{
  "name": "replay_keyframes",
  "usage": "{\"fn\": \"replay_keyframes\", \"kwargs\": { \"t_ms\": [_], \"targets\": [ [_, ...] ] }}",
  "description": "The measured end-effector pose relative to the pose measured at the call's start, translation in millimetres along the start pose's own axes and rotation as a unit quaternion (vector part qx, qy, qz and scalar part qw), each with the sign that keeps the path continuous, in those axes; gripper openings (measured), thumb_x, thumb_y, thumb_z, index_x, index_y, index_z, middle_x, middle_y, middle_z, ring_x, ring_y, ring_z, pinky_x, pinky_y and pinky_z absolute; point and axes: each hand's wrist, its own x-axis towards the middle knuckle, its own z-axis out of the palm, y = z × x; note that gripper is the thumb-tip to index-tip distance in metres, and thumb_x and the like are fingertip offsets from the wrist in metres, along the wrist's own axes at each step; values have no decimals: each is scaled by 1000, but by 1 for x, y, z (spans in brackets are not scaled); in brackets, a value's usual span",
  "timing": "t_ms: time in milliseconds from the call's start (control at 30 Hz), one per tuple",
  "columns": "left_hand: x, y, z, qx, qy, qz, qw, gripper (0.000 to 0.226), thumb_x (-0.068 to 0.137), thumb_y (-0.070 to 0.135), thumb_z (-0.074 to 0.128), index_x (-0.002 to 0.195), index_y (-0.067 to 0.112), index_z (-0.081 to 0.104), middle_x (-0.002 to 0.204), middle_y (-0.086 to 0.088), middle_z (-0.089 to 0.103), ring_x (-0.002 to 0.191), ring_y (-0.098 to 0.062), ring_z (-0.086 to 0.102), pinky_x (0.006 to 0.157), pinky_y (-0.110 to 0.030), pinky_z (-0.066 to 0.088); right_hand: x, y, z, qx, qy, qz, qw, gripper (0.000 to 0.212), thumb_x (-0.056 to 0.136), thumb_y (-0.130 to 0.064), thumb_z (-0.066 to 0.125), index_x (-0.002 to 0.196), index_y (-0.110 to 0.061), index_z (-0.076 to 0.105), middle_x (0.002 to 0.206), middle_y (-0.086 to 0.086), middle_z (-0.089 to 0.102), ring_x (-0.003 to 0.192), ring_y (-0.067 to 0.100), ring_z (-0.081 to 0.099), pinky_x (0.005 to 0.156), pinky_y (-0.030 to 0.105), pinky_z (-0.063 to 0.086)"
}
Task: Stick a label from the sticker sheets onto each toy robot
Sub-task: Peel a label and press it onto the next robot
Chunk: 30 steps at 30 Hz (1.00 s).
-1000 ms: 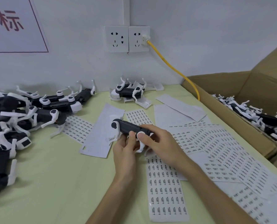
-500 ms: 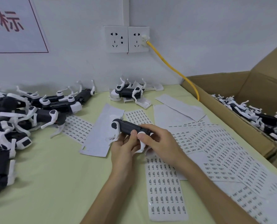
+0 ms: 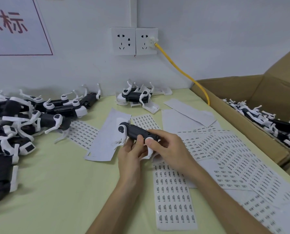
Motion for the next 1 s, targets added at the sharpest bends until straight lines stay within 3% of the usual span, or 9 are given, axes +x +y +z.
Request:
{"fn": "replay_keyframes", "kwargs": {
  "t_ms": [200, 333, 400, 467, 533, 633, 700, 800, 1000],
  "targets": [
    [-1, 2, 0, 10, -1, 11, 1000, 26, 104, 28, 60, 116, 10, 73, 102, -21, 78, 95, -36, 75, 96, -54, 55, 0, -3, -2, 45, -17, 3, 999, 39, 80, -60, 64, 103, -30, 75, 88, 1, 77, 81, 21, 75, 83, 40, 60],
    [4, 3, -3, -16, 58, 1, 998, 26, 108, 16, 52, 100, 4, 74, 99, -20, 76, 87, -28, 71, 79, -30, 62, 2, -5, -5, 119, -13, 9, 993, 40, 84, -56, 57, 66, -21, 58, 70, 0, 59, 76, 19, 59, 77, 34, 45],
    [4, 5, -2, -18, 55, -4, 998, 28, 108, 15, 50, 100, 3, 74, 102, -20, 77, 89, -27, 73, 80, -30, 61, 1, -6, -5, 126, -23, -2, 992, 36, 87, -53, 58, 68, -23, 60, 69, -8, 57, 71, 11, 55, 71, 22, 44],
    [3, 8, -1, -25, 32, -3, 999, 28, 106, 16, 52, 105, -1, 73, 107, -21, 77, 97, -33, 72, 91, -41, 56, 1, -5, -4, 126, -23, -13, 992, 36, 87, -52, 59, 75, -19, 65, 69, -10, 60, 71, 10, 57, 71, 18, 45],
    [1, 9, 0, -39, -4, 7, 999, 26, 97, 18, 58, 105, -2, 71, 105, -18, 75, 97, -31, 69, 94, -45, 50, 2, -4, -4, 129, -8, -20, 991, 41, 86, -52, 62, 88, -12, 69, 73, 1, 66, 76, 14, 63, 77, 26, 52],
    [0, 5, 0, -8, -53, 32, 998, 23, 103, 10, 58, 119, -3, 69, 100, 3, 79, 96, -11, 73, 87, -24, 53, 2, -4, -3, 133, 9, -16, 991, 35, 85, -49, 67, 102, -19, 75, 89, 11, 76, 91, 24, 73, 90, 45, 58],
    [-3, 5, 1, -5, -54, 33, 998, 29, 99, 19, 67, 125, 5, 71, 112, -6, 78, 106, -21, 75, 92, -34, 58, 1, -4, -2, 126, 21, -13, 992, 34, 81, -49, 70, 108, -28, 74, 97, 4, 78, 94, 22, 74, 87, 40, 59],
    [-2, 5, 1, -2, -34, 37, 999, 39, 91, 32, 73, 125, 13, 72, 119, -12, 76, 114, -32, 72, 109, -56, 49, 0, -3, 0, 95, 23, -23, 995, 45, 74, -55, 72, 113, -34, 71, 102, -1, 77, 93, 20, 74, 84, 32, 59],
    [-1, 0, 0, -32, -32, 9, 999, 31, 101, 27, 66, 128, 13, 69, 122, -17, 74, 113, -38, 72, 110, -63, 47, -5, -3, 2, 41, 49, -56, 996, 52, 71, -46, 80, 121, -32, 71, 96, -12, 75, 81, 12, 68, 75, 19, 54]
  ]
}}
